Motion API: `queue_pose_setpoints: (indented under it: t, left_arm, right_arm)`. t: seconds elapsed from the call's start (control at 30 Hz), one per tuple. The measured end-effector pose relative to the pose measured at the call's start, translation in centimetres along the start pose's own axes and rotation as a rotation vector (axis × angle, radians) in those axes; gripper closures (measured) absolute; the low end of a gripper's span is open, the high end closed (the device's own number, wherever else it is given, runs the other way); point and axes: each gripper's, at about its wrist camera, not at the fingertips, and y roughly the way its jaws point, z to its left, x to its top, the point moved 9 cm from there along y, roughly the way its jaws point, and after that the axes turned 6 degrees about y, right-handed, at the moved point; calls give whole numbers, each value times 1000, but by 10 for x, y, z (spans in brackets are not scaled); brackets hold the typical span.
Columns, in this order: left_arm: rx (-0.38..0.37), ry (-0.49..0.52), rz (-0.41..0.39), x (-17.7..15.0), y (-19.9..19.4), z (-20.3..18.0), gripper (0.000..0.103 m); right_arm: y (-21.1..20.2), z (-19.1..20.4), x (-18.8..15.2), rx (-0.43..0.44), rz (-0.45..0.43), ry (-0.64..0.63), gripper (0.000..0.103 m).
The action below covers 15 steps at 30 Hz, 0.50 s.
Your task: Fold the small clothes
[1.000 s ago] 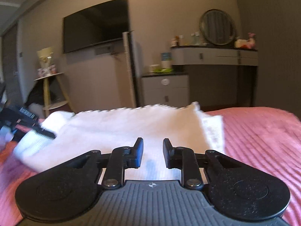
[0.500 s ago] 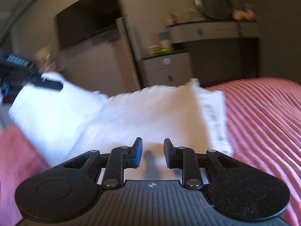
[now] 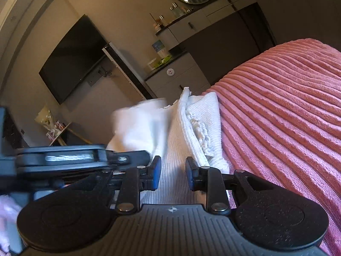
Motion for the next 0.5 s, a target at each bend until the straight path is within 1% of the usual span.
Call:
queue_pose_setpoints:
  t: [0.03, 0.07, 0.1, 0.17, 0.2, 0.23, 0.27, 0.33, 0.4, 0.43, 0.5]
  left_arm:
    - [-25, -27, -33, -1, -13, 0, 48]
    - [-41, -50, -62, -5, -27, 2, 44]
    - [-26, -63, -79, -11, -39, 7, 42]
    - [38, -64, -107, -27, -59, 18, 39]
    - [95, -60, -106, -38, -67, 26, 36]
    - [138, -66, -114, -48, -74, 33, 35]
    - [166, -73, -117, -55, -78, 35, 33]
    - [210, -94, -97, -71, -78, 47, 32]
    - [235, -101, -87, -82, -76, 59, 32]
    - [257, -97, -91, -85, -76, 63, 33]
    - [289, -82, -129, -81, -77, 71, 33]
  right_arm:
    - [1, -1, 1, 4, 0, 6, 79]
    - [-1, -1, 2, 8, -1, 14, 79]
    - [-1, -1, 2, 12, -1, 22, 78]
    - [-2, -1, 3, 24, 2, 44, 76]
    - [-3, 0, 4, 30, 3, 55, 75]
    - [-3, 1, 5, 39, 4, 64, 72]
    - [-4, 1, 5, 52, 6, 80, 69]
    - [-5, 3, 5, 79, 22, 116, 65]
    - [-3, 6, 4, 97, 50, 128, 63]
    - [-1, 8, 2, 98, 76, 126, 61]
    - [2, 14, 1, 99, 114, 115, 57]
